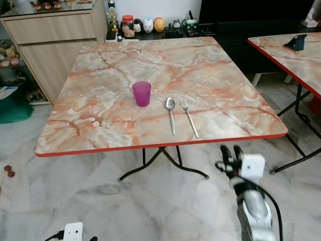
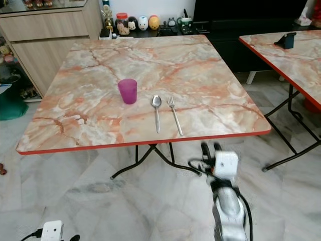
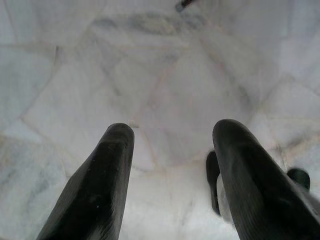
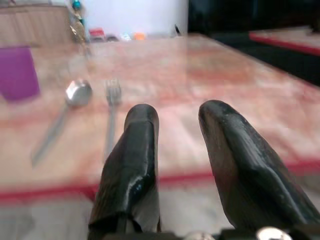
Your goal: Setting the table
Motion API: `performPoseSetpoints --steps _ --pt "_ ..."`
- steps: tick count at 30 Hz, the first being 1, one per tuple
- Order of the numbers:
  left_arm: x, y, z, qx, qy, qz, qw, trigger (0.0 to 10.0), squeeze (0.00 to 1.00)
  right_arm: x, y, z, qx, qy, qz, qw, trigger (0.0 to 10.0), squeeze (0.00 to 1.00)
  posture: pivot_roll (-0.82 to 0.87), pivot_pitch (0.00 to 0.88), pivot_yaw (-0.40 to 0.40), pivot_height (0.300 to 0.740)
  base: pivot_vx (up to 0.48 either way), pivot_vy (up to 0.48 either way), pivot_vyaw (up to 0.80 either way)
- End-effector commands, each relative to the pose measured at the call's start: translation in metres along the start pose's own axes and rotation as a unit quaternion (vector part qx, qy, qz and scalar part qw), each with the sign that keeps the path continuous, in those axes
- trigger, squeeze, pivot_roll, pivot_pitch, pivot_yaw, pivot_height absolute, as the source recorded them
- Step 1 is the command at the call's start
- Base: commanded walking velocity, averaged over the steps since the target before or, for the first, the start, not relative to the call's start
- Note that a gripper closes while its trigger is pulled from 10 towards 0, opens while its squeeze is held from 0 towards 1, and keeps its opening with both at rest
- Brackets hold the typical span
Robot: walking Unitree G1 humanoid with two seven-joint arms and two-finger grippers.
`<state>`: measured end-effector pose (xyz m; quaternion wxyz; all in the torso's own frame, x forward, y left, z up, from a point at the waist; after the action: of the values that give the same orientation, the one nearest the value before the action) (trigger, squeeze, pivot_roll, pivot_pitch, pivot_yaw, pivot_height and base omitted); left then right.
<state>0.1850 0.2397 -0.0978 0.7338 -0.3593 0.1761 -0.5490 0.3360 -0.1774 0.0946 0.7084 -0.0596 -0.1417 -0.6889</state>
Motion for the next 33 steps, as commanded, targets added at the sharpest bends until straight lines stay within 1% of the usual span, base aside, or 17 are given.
performPoseSetpoints --steps 1,3,5,12,15,19,28,33 --pt "-0.004 -0.002 -0.005 -0.003 -0.009 0.009 1.0 10.0 0.0 -0.005 0.008 -0.001 -0.021 0.005 0.006 1.0 10.0 0.0 -0.08 0.0 0.053 0.707 0.0 0.0 0.0" --pt "-0.004 -0.002 -0.005 -0.002 -0.01 0.01 1.0 10.0 0.0 -0.006 0.013 0.002 -0.021 0.008 0.008 1.0 10.0 0.0 -0.08 0.0 0.053 0.707 0.0 0.0 0.0" --pt "-0.005 -0.002 -0.004 0.003 -0.01 0.015 1.0 10.0 0.0 -0.011 0.016 0.005 -0.016 0.01 0.017 1.0 10.0 0.0 -0.07 0.0 0.046 0.707 0.0 0.0 0.0" --pt "0.0 0.0 -0.003 0.002 -0.008 0.013 1.0 10.0 0.0 -0.01 0.014 -0.004 -0.032 0.02 0.005 0.999 10.0 0.0 -0.05 0.0 0.04 0.707 0.0 0.0 0.0" --pt "0.0 0.0 -0.003 0.002 -0.014 0.016 1.0 10.0 0.0 -0.01 0.013 -0.004 -0.032 0.022 0.006 0.999 10.0 0.0 -0.06 0.0 0.041 0.707 0.0 0.0 0.0" --pt "0.002 0.001 -0.001 0.004 -0.015 0.015 1.0 10.0 0.0 -0.007 0.015 -0.002 -0.03 0.024 0.002 0.999 10.0 0.0 -0.05 0.0 0.038 0.707 0.0 0.0 0.0" --pt "0.005 0.003 0.001 0.004 -0.015 0.013 1.0 10.0 0.0 -0.004 0.02 0.0 -0.027 0.024 -0.001 0.999 10.0 0.0 -0.05 0.0 0.036 0.707 0.0 0.387 0.0" --pt "0.005 0.003 0.001 0.005 -0.018 0.015 1.0 10.0 0.0 -0.008 0.025 0.007 -0.016 0.03 0.005 0.999 10.0 0.0 -0.05 0.0 0.038 0.707 0.0 0.404 0.0"
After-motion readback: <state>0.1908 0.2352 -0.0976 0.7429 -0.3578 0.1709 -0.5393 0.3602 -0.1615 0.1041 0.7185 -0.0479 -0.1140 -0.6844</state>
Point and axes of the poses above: a point about 5 cm out from each wrist's last joint towards the gripper, its own y axis pointing out of the wrist towards the gripper, its own z axis along the axis of the wrist's last joint, x = y × z, the point moved 3 cm from there along y, pointing out of the wrist towards the gripper, and after that the axes turned 15 degrees about -y, right-handed, at the moved point
